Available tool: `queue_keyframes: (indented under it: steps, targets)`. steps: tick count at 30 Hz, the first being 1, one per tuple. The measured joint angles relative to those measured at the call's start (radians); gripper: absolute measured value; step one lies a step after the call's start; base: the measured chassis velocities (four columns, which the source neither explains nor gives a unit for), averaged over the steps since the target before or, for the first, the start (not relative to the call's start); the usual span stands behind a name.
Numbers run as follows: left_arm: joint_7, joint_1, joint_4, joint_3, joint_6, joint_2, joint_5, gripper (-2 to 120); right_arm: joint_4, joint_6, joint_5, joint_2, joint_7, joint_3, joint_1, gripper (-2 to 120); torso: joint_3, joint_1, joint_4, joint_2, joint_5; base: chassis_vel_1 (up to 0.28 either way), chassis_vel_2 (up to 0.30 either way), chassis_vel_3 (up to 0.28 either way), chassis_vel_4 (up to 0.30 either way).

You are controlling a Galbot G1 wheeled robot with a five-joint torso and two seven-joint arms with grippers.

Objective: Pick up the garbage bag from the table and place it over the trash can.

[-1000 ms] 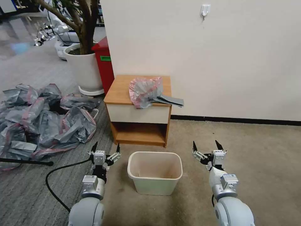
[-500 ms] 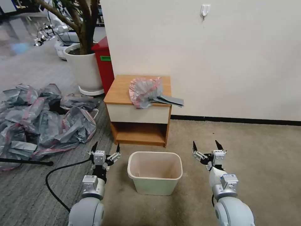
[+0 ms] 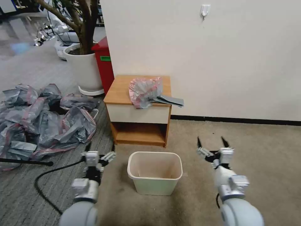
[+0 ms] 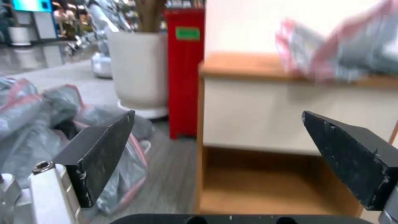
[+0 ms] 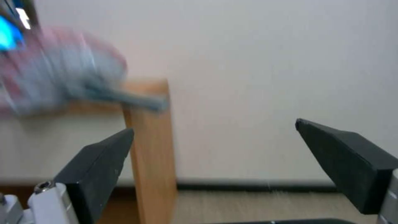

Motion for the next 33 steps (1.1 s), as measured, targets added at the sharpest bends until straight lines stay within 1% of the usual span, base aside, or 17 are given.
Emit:
queue_keyframes:
  steps: [1,3,4,5,6,9,14,18,22,25,27,28,30,31,33]
  targets:
    - [0.0,0.007,-0.004,0.001,-0.003,0.004,-0.015,100,0.007,0.01,0.018,-0.014,0.002,0.0,0.0,100,0.0,0.0,-0.0001,0.0,-0.0016,0.0,0.0,0.0,0.0]
    - [0.0,0.014,-0.006,0.001,-0.011,0.005,-0.026,100,0.006,0.019,0.031,-0.026,0.003,-0.002,0.005,100,0.0,0.0,-0.0004,0.0,0.0007,0.0,0.0,0.0,0.0]
    - [0.0,0.014,-0.006,0.001,-0.011,0.005,-0.026,100,0.006,0.019,0.031,-0.026,0.003,-0.002,0.005,100,0.0,0.0,-0.0004,0.0,0.0007,0.0,0.0,0.0,0.0]
    - [0.011,0.016,-0.002,0.001,-0.019,0.004,-0.027,100,-0.001,0.029,0.033,-0.031,0.003,-0.006,0.011,100,0.0,0.0,-0.0003,0.0,-0.0008,0.0,0.0,0.0,0.0]
    - [0.024,0.018,0.005,0.0,-0.026,0.004,-0.027,100,-0.006,0.033,0.033,-0.032,0.003,-0.013,0.017,100,0.0,0.0,-0.0003,0.0,0.0001,0.0,0.0,0.0,0.0]
    - [0.037,0.017,0.019,0.0,-0.036,0.004,-0.027,100,-0.016,0.039,0.033,-0.03,0.003,-0.022,0.026,100,0.0,0.0,-0.0002,0.0,-0.0004,0.0,0.0,0.0,0.0]
    - [0.06,0.008,0.053,0.0,-0.058,0.006,-0.026,100,-0.037,0.043,0.029,-0.026,0.003,-0.033,0.035,100,0.0,0.0,-0.0003,0.0,-0.0002,0.0,0.0,0.0,0.0]
    - [0.068,0.006,0.062,0.0,-0.066,0.007,-0.025,100,-0.043,0.052,0.027,-0.028,0.003,-0.033,0.035,100,0.0,0.0,-0.0002,0.0,-0.0003,0.0,0.0,0.0,0.0]
    - [0.073,0.004,0.074,0.003,-0.069,0.006,-0.023,100,-0.061,0.083,0.032,-0.032,0.0,-0.032,0.037,100,0.0,0.0,-0.0003,0.0,-0.0002,0.0,0.0,0.0,0.0]
    - [0.075,0.003,0.083,0.006,-0.074,0.003,-0.022,100,-0.067,0.083,0.043,-0.033,0.003,-0.038,0.04,100,0.0,0.0,-0.0003,0.0,-0.0002,0.0,0.0,0.0,0.0]
    - [0.078,0.002,0.09,0.011,-0.077,0.001,-0.022,100,-0.069,0.066,0.09,-0.037,0.019,-0.058,0.046,100,0.0,0.0,-0.0003,0.0,-0.0002,0.0,0.0,0.0,0.0]
    - [0.078,0.002,0.09,0.011,-0.077,0.001,-0.022,100,-0.069,0.066,0.09,-0.037,0.019,-0.058,0.046,100,0.0,0.0,-0.0003,0.0,-0.0002,0.0,0.0,0.0,0.0]
    - [0.08,0.001,0.098,0.013,-0.083,-0.003,-0.022,100,-0.069,0.031,0.174,-0.044,0.054,-0.086,0.058,100,0.0,0.0,-0.0003,0.0,-0.0002,0.0,0.0,0.0,0.0]
    - [0.08,0.001,0.098,0.013,-0.083,-0.003,-0.022,100,-0.069,0.031,0.174,-0.044,0.054,-0.086,0.058,100,0.0,0.0,-0.0003,0.0,-0.0002,0.0,0.0,0.0,0.0]
    - [0.083,0.003,0.106,0.014,-0.09,-0.005,-0.022,100,-0.066,-0.009,0.292,-0.053,0.091,-0.118,0.079,100,0.0,0.0,-0.0002,0.0,-0.0002,0.0,0.0,0.0,0.0]
